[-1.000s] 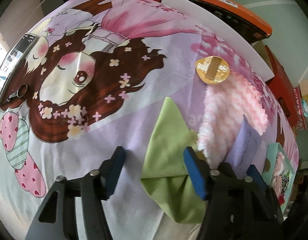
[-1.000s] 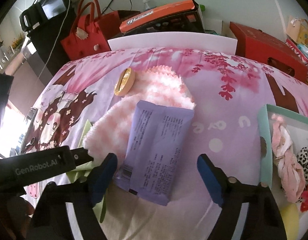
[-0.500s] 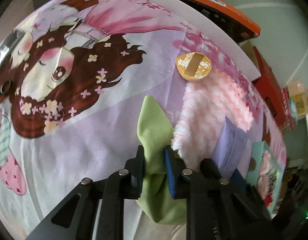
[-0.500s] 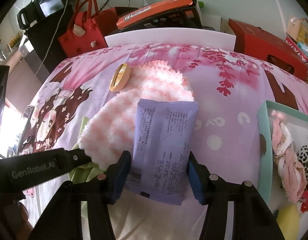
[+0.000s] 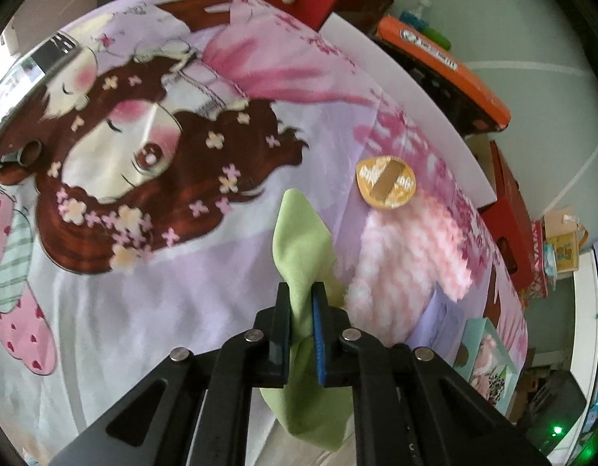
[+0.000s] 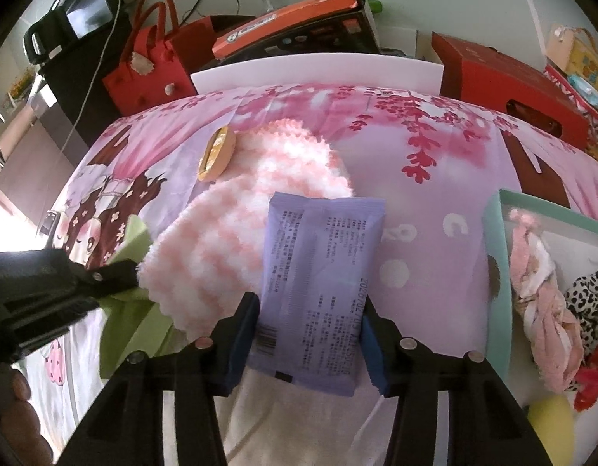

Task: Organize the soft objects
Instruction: 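Grasp the green cloth with the left gripper while the right grasps the purple packet, then carry the green cloth and purple packet over the tray and open both grippers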

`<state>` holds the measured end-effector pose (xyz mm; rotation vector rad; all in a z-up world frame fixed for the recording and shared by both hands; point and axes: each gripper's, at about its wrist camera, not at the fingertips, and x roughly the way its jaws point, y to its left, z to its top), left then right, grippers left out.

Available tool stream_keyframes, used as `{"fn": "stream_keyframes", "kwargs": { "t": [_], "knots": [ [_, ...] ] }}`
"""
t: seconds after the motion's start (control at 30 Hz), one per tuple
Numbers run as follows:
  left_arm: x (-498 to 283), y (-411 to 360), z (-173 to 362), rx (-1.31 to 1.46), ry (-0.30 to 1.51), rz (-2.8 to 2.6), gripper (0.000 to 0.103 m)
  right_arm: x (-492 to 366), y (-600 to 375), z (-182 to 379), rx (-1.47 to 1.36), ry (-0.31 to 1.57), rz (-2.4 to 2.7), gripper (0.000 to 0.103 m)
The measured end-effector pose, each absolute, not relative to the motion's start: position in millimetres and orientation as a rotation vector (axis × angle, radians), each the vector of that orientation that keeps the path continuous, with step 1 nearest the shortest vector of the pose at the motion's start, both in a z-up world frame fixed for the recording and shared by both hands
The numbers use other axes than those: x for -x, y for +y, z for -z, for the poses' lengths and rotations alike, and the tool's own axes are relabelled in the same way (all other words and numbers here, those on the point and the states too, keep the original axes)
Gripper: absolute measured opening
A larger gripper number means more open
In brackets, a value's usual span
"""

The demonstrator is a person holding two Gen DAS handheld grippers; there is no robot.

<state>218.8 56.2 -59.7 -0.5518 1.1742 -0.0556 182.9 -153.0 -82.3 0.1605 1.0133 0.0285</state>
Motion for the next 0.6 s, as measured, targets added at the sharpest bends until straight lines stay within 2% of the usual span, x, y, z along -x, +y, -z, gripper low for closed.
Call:
{"fn": "stream_keyframes", "kwargs": {
  "t": [0.6],
  "knots": [
    [-200,61,-15,0.507,0.929,0.084,0.010,-164,-174,30,-0.217,0.873,-0.012,0.050]
  ]
}}
